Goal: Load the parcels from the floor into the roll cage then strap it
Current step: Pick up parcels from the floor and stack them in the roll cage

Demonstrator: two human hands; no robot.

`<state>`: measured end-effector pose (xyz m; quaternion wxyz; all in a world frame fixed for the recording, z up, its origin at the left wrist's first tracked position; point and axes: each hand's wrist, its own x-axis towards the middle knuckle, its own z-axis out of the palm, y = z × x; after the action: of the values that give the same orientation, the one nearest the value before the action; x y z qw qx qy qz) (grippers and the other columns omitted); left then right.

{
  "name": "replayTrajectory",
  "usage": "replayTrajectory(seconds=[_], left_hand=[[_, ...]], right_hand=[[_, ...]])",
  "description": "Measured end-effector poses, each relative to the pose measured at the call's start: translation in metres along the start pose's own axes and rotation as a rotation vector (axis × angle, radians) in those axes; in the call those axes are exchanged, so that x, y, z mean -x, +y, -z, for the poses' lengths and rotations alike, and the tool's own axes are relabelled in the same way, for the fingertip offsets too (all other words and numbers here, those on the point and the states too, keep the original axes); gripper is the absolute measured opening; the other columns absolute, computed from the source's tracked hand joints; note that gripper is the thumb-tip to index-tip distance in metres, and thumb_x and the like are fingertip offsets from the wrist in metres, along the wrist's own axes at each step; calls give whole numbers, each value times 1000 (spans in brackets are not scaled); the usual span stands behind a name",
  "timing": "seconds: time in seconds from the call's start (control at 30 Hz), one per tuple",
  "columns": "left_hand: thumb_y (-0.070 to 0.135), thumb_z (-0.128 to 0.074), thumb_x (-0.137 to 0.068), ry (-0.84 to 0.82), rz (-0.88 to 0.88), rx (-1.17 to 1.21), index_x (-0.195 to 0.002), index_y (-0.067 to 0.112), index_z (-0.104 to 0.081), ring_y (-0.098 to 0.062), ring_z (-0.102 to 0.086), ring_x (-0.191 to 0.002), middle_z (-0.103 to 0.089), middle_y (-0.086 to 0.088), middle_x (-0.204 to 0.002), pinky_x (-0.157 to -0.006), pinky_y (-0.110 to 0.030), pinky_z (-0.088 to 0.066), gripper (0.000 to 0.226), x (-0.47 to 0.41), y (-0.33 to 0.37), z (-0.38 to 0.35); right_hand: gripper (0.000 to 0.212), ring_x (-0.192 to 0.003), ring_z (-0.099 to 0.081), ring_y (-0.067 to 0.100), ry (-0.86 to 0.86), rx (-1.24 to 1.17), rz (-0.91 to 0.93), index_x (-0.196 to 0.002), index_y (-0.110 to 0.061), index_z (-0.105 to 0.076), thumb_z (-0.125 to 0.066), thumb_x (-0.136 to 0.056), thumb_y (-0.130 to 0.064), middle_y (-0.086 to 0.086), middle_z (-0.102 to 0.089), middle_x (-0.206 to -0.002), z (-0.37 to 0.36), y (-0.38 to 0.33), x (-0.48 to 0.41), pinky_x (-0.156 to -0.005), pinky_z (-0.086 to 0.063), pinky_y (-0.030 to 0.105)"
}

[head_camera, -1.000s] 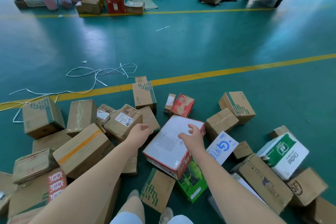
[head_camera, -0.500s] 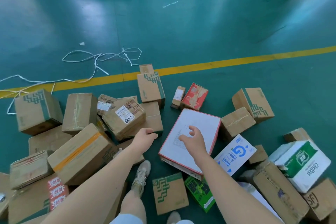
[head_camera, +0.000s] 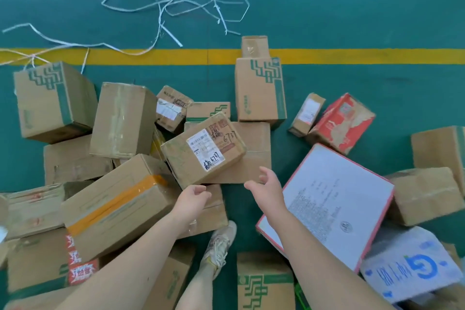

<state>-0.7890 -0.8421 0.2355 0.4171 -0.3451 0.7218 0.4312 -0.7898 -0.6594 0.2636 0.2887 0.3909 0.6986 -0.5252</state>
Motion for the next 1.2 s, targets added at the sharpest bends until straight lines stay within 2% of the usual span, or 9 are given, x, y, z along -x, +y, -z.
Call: replayTrajectory(seconds=[0.27, 0.43, 0.53, 0.67, 0.77, 0.9, 0.97, 1.1, 1.2], left_hand=[[26, -51, -100, -39, 17, -58, -133, 20, -55, -12, -52, -105, -58, 1, -127, -88, -26, -40, 34, -123, -27, -17], [30, -49, -99, 20, -107, -145, -150, 20, -37, -18, -44, -134, -44, 2, -150, -112, -35, -36, 54, -145, -25, -20], [26, -48, -99, 129, -139, -48, -155, 18, -23, -18, -29, -145, -28, 1, -159, -118, -38, -27, 61, -160, -9, -10], [17, -45, -101, 248, -169, 131, -157, 21, -10, -17, -16, -149, -13, 1, -164, -121, -37, -18, 67, -185, 23, 19], [18, -43, -102, 247, -173, 123, -157, 23, -10, -13, -41, -134, -15, 4, -163, -101, -22, -34, 64, -202, 33, 28], [24, -48, -100, 190, -99, 67, -155, 20, -21, -22, -41, -135, -33, 2, -154, -108, -35, -36, 62, -222, 15, 13], [24, -51, -98, 168, -52, 47, -153, 18, -25, -21, -45, -130, -42, 7, -144, -107, -37, -39, 61, -232, -3, 3], [24, -55, -94, 177, 53, 25, -150, 12, -30, -29, -49, -128, -46, -8, -146, -105, -38, -41, 62, -251, -33, -16], [27, -55, -93, 242, 85, -38, -151, 11, -25, -33, -47, -128, -33, -11, -152, -106, -41, -40, 68, -260, -47, -29]], right_hand=[[59, -125, -49, 22, -73, -36, -123, -148, -13, -39, -63, -94, -21, 2, -50, -144, -76, 5, -133, -103, -41, 37], [53, -124, -49, 11, -78, -87, -18, -145, -21, -41, -54, -96, -7, -7, -56, -136, -99, 4, -159, -98, -36, 30], [70, -128, -43, 3, -181, -28, 107, -157, -23, -25, -48, -96, 4, -8, -48, -147, -107, -18, -167, -101, -32, 20], [76, -145, -31, 11, -247, 32, 188, -159, -23, -17, -48, -96, 5, -2, -30, -161, -117, -44, -193, -107, -29, 22], [74, -145, -33, 18, -199, 73, 184, -159, -27, -18, -52, -97, -4, 1, -31, -160, -116, -38, -208, -113, -30, 34], [72, -136, -40, 16, -97, 184, 104, -159, -26, -18, -53, -98, -13, 1, -21, -164, -104, 7, -222, -106, -39, 33], [71, -146, -28, 24, -3, 310, 38, -158, -27, -20, -53, -96, -18, 0, -15, -165, -95, 36, -230, -113, -33, 42], [71, -152, -9, 32, 149, 479, -151, -157, -29, -22, -54, -93, -26, 5, 1, -167, -77, 83, -244, -118, -27, 51], [70, -152, 1, 34, 207, 462, -193, -154, -26, -29, -57, -89, -25, 7, 8, -166, -74, 108, -254, -118, -25, 56]])
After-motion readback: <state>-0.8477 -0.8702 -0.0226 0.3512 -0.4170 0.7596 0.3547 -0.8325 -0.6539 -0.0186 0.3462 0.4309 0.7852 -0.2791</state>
